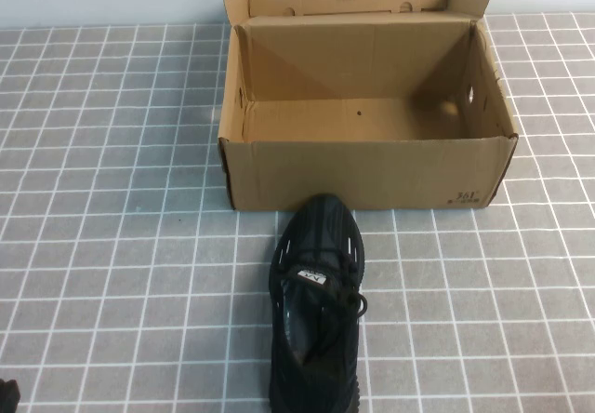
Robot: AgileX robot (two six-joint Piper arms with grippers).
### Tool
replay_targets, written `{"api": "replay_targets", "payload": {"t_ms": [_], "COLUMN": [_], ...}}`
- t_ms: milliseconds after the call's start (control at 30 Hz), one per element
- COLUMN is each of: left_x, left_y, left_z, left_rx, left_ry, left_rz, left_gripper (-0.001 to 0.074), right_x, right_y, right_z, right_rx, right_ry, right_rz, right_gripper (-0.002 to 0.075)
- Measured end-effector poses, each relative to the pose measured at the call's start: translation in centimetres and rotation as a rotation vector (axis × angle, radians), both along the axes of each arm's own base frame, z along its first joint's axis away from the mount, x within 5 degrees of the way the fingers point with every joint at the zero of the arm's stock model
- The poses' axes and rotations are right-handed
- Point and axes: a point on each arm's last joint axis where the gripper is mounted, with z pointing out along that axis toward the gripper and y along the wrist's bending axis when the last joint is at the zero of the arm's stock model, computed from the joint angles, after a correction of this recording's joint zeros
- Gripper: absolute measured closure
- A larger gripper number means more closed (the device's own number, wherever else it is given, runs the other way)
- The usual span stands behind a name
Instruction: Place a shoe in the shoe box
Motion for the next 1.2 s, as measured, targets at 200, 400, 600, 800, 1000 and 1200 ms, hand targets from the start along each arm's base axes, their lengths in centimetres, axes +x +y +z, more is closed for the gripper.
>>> {"api": "replay_targets", "payload": {"t_ms": [200, 400, 600, 800, 1000, 1200], "left_x": [0.0, 0.0, 0.0, 0.0, 0.0, 0.0], "left_y": [0.0, 0.0, 0.0, 0.0, 0.0, 0.0], "left_z": [0.0, 0.0, 0.0, 0.0, 0.0, 0.0], "left_rx": [0.000, 0.000, 0.000, 0.000, 0.000, 0.000], "left_ry": [0.000, 0.000, 0.000, 0.000, 0.000, 0.000], "left_rz": [0.000, 0.000, 0.000, 0.000, 0.000, 0.000], "left_gripper": [0.0736, 0.0736, 0.0736, 0.0736, 0.0736, 0.0736], "right_x": [0.0, 0.0, 0.0, 0.0, 0.1, 0.2], "right_y": [0.0, 0.1, 0.2, 0.2, 0.3, 0.3], "right_z": [0.0, 0.0, 0.1, 0.3, 0.8, 1.6], "right_rx": [0.000, 0.020, 0.065, 0.078, 0.186, 0.397], "right_ry": [0.000, 0.000, 0.004, -0.018, -0.057, -0.108], "right_rz": [0.000, 0.001, 0.005, -0.001, -0.009, -0.032], "right_gripper": [0.0742, 0.0742, 0.0742, 0.0742, 0.0742, 0.0742]}}
